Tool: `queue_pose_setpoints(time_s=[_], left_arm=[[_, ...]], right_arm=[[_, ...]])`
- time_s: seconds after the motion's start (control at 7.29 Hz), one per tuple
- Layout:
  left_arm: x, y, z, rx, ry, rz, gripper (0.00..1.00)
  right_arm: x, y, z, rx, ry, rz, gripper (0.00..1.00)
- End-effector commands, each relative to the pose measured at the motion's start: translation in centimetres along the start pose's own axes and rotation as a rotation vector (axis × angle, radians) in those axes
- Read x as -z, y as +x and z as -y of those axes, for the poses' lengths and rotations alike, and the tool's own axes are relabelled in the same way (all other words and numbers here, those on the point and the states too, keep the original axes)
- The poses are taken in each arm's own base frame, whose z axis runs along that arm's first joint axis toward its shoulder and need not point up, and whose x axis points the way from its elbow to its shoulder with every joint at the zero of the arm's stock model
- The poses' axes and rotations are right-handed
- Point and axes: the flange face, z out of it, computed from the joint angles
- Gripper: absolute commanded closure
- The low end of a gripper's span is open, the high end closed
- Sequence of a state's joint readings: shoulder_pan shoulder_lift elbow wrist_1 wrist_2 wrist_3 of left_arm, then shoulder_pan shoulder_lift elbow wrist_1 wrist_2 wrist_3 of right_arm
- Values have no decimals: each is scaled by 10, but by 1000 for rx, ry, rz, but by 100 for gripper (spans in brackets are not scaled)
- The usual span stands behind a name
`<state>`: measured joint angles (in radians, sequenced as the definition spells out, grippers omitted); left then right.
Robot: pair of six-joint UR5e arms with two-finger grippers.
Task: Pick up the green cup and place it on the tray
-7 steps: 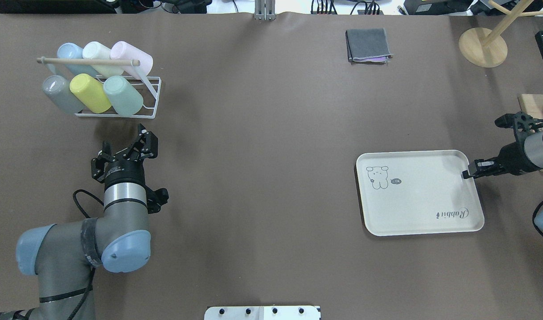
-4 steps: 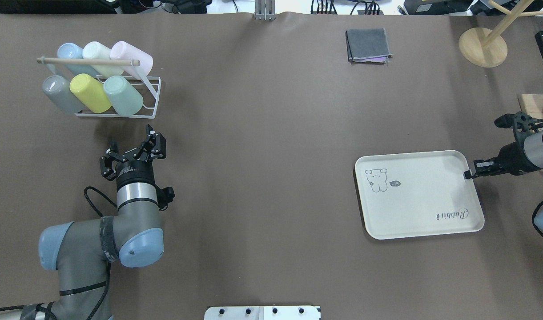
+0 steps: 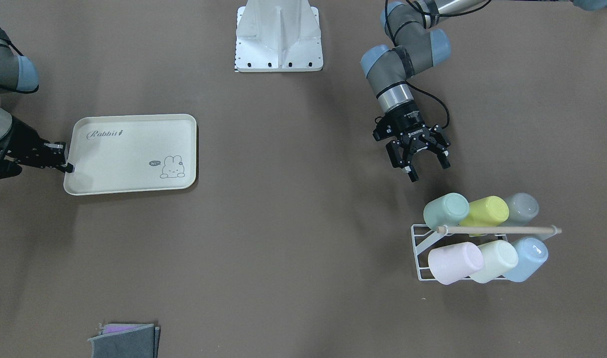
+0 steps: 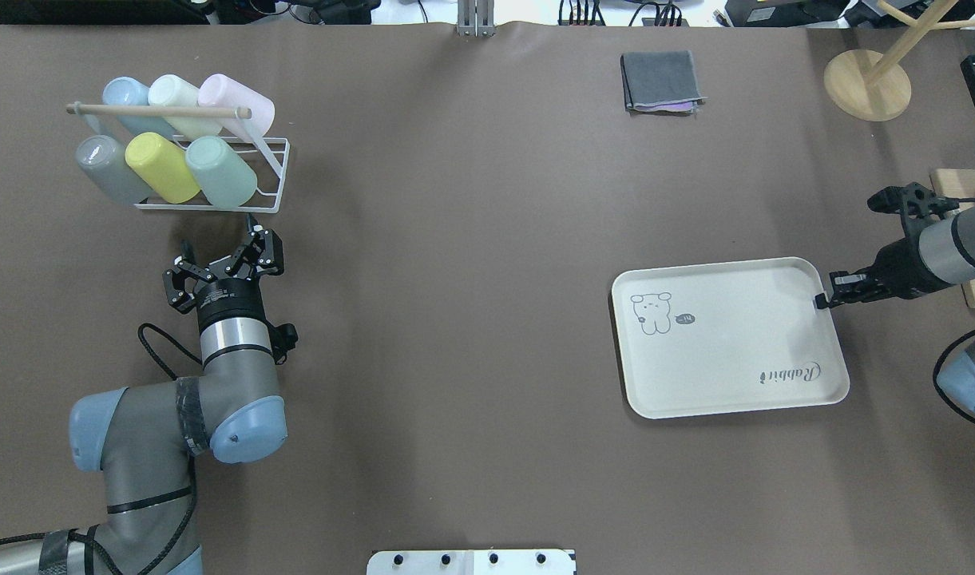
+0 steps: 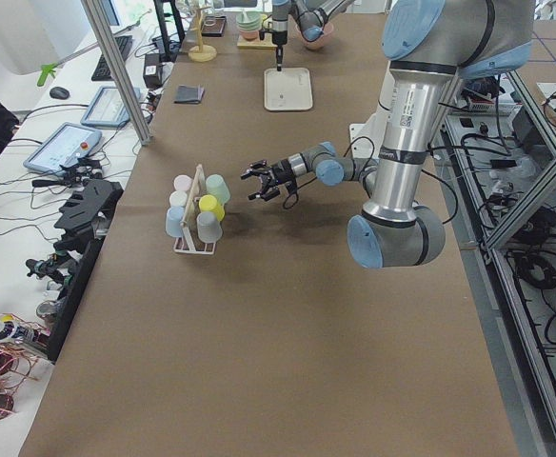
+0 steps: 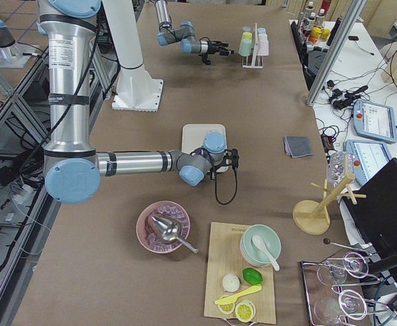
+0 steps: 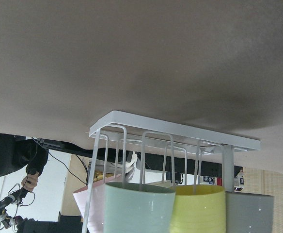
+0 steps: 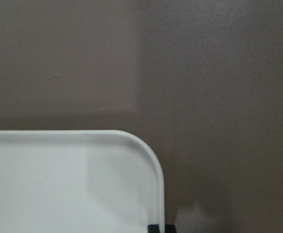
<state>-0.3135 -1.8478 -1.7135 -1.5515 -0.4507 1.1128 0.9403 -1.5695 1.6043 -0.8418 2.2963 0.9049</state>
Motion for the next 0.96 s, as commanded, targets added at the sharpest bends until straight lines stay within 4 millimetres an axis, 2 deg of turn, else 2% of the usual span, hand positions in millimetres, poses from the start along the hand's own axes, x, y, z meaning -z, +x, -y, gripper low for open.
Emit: queue_pose_setpoints(time_s=[0.0,0.14,0.27,0.41,0.55,0.69,0.82], left_arm=[[-13,0,-4,-3,-28,-14,2],[-18,0,-6,-2,-35,-20,2],[-27,-3,-2,-7,-46,-30,2],[-35,-11,-4,0,-55,-39,1],[-41,-18,-5,7,-63,-45,2],[-44,-24,-6,12,-67,-48,2],[-49,-28,-6,15,-75,-52,2]], right_arm=[[23,-90,44,-23,-13,-18,100],[22,-138,61,-47,-19,-20,100],[11,-187,65,-55,-17,-24,100],[3,-228,69,-51,-21,-43,100],[11,-276,81,-47,-20,-58,100],[12,-309,82,-21,-4,-61,100],[3,-329,73,13,18,-68,100]])
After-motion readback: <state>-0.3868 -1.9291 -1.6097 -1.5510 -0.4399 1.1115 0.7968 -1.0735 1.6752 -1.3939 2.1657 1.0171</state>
